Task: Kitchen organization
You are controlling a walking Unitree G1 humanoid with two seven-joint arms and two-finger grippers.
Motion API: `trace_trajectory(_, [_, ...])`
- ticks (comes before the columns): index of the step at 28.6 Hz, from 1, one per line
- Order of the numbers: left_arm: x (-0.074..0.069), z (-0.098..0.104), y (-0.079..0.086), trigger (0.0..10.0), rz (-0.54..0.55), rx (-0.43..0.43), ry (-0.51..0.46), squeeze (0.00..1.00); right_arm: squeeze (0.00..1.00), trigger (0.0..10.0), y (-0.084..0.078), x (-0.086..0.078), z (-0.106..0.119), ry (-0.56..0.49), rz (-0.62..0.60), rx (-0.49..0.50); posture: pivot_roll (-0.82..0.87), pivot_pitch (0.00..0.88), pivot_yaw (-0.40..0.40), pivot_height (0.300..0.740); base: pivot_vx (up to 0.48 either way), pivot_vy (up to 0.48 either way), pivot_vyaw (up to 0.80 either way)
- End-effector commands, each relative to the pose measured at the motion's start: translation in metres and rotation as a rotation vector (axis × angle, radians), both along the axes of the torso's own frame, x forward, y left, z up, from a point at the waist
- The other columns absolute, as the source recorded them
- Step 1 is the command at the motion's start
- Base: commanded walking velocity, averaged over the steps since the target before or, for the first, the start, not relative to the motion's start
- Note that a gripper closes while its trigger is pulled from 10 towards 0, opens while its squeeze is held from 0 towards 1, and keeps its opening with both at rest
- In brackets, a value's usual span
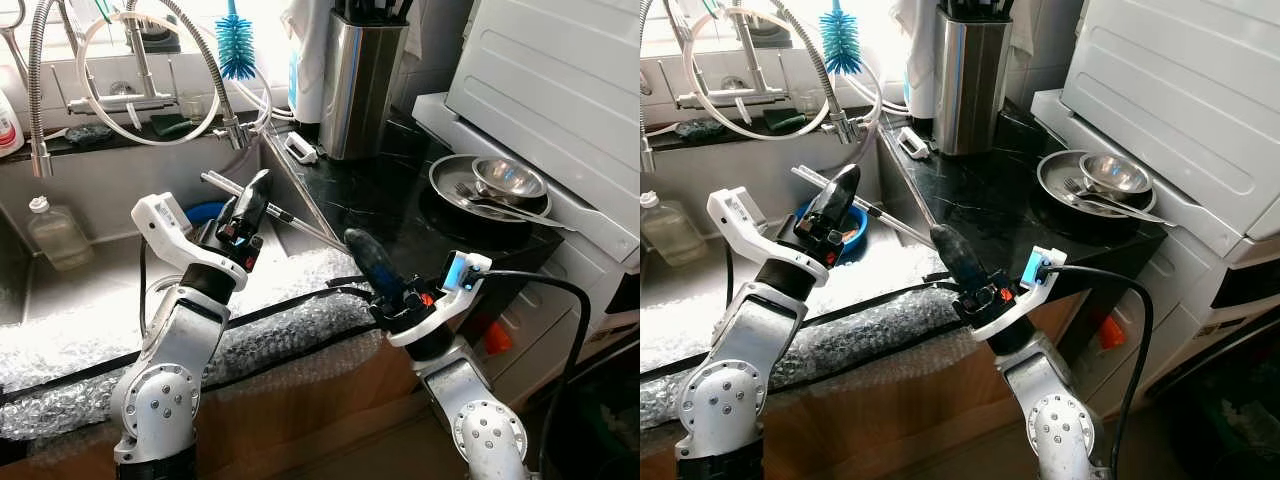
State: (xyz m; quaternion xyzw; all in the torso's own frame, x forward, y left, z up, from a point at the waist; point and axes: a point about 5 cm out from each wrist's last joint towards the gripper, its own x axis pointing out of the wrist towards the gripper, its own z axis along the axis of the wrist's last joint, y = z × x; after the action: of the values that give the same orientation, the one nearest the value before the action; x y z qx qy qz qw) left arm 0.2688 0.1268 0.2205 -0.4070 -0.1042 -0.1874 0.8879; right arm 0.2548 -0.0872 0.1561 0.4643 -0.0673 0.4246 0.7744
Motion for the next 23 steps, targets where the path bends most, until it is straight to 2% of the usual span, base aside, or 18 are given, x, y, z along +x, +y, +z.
trace_trajectory(1, [-0.0021, 0.0005, -0.0022, 0.0, -0.005, -0.038, 0.001, 0.00, 0.00, 10.0, -0.0018, -0.0012, 0.0060, -0.028, -0.005, -0.002, -0.01, 0.000, -0.077, 0.740, 0.000, 0.000, 0.00])
trace_trajectory(23, [-0.0032, 0.0010, -0.0050, 0.0, -0.029, -0.035, -0.008, 0.00, 0.00, 10.0, 0.0017, -0.0025, 0.0040, -0.029, 0.014, -0.017, -0.01, 0.000, -0.075, 0.740, 0.000, 0.000, 0.00])
